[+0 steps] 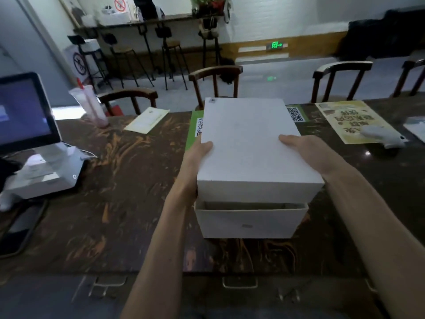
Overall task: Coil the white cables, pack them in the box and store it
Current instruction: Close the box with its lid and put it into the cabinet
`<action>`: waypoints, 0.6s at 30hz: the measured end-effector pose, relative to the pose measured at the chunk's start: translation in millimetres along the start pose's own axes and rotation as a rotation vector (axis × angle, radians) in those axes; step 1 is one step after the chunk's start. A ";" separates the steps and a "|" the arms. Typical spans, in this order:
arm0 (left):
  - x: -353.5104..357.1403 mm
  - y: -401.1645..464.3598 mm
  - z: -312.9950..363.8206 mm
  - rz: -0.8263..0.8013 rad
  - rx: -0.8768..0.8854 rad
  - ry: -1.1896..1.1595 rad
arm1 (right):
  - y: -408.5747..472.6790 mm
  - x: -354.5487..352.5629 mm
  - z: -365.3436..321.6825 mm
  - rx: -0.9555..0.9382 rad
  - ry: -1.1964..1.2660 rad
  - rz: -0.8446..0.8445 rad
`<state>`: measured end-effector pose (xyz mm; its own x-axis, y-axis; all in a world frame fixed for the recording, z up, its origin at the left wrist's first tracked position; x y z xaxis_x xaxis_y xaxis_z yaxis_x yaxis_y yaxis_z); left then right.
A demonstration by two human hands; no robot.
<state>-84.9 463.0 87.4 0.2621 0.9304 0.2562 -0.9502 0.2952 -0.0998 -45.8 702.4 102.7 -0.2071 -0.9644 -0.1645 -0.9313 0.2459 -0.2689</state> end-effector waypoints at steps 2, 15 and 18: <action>-6.8 1.3 -4.3 -0.009 -0.015 0.036 | -0.3 2.7 1.3 -0.018 -0.050 0.035; -16.0 -0.1 -17.5 0.032 -0.014 -0.066 | -11.1 10.0 -2.8 0.001 -0.172 0.096; -16.0 -1.7 -18.8 0.037 -0.014 -0.050 | -6.5 11.5 -1.2 0.007 -0.264 0.098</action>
<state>-84.3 451.7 65.5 0.2180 0.9287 0.3000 -0.9565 0.2644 -0.1234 -42.5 689.6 103.7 -0.2097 -0.8774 -0.4315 -0.9083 0.3382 -0.2462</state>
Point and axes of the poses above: each hand's wrist, its own y-axis towards the middle knuckle, its own x-axis out of the palm, z = x × y, the point moved 6 cm from there along y, towards the middle knuckle, and after that the axes turned 1 degree about -x, right-handed, at the moved point
